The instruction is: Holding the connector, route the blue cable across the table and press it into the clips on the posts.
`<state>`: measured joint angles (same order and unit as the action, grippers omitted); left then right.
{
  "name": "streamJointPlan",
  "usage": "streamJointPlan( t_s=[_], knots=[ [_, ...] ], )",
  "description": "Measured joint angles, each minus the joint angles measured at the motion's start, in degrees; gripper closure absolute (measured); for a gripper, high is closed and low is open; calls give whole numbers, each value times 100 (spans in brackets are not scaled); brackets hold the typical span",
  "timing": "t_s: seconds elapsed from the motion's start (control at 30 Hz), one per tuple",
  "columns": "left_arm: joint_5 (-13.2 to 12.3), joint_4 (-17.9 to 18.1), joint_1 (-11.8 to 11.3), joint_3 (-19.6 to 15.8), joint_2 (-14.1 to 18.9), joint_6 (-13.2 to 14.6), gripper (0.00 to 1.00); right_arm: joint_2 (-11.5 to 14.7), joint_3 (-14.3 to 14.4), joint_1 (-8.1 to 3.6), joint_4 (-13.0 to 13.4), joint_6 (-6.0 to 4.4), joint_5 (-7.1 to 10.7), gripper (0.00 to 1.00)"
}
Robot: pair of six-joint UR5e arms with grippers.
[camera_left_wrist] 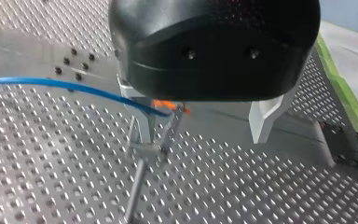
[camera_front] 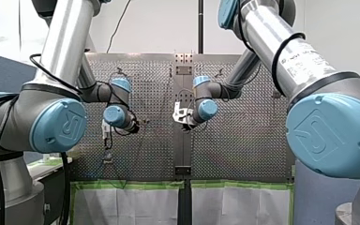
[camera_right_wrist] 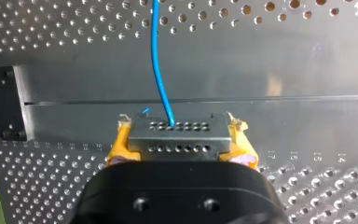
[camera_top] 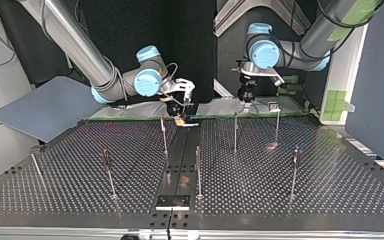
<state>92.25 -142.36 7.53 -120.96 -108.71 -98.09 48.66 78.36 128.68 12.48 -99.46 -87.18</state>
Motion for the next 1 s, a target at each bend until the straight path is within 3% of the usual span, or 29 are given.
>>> streamJointPlan(
  t_s=[0.37,0.73,1.0],
  knots=[
    [-27,631,97,-10,62,-193,0,0,1,-10,1,4,1,100],
    [-7,653,172,-285,344,-188,0,0,0,-29,15,4,-7,100],
    [24,779,449,-315,355,-233,0,0,-4,-32,31,3,-10,100]
  ],
)
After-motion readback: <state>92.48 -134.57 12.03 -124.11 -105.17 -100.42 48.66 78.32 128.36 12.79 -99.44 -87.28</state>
